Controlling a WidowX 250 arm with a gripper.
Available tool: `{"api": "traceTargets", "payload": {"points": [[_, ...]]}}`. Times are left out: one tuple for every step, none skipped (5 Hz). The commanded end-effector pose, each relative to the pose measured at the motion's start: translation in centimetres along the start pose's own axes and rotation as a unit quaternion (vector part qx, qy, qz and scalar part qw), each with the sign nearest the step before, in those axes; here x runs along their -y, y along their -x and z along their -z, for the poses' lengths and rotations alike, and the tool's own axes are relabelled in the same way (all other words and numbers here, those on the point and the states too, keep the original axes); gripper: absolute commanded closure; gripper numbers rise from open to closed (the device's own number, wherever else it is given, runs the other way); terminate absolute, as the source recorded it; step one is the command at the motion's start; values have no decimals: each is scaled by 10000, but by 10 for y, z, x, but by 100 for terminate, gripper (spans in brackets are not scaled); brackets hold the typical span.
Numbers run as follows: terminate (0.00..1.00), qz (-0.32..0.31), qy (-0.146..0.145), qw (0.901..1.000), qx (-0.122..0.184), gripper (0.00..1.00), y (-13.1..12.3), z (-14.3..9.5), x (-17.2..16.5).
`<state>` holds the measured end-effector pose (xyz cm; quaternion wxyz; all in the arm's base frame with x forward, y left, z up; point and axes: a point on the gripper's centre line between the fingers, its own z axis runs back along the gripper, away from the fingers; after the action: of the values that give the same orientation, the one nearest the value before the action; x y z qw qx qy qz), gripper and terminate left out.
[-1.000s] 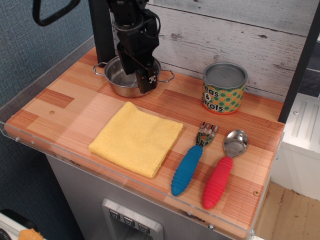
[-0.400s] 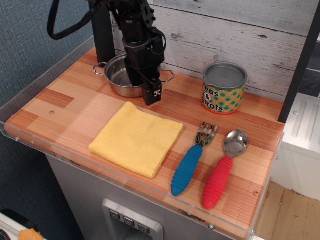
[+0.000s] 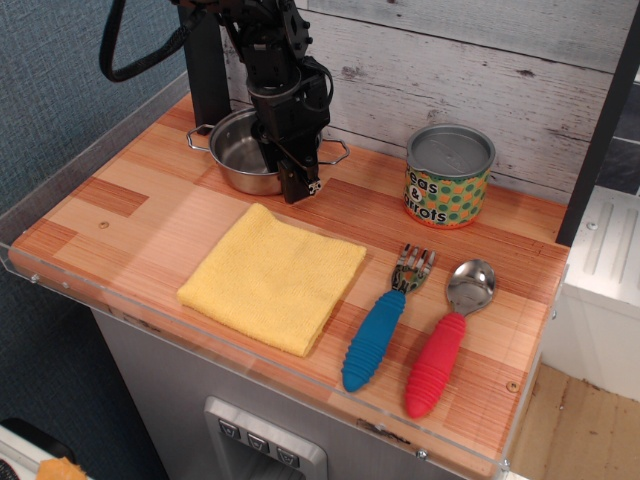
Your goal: Moved pot onto cutting board next to utensils
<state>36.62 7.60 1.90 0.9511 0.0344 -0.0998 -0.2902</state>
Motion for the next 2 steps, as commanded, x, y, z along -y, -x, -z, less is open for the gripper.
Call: {"api": "traceTargets", "payload": {"points": [[0,3,-288,9994,195,100,-4,-16,-8],[0,-28,-452,9986,262,100,-3,-32,-12]]}}
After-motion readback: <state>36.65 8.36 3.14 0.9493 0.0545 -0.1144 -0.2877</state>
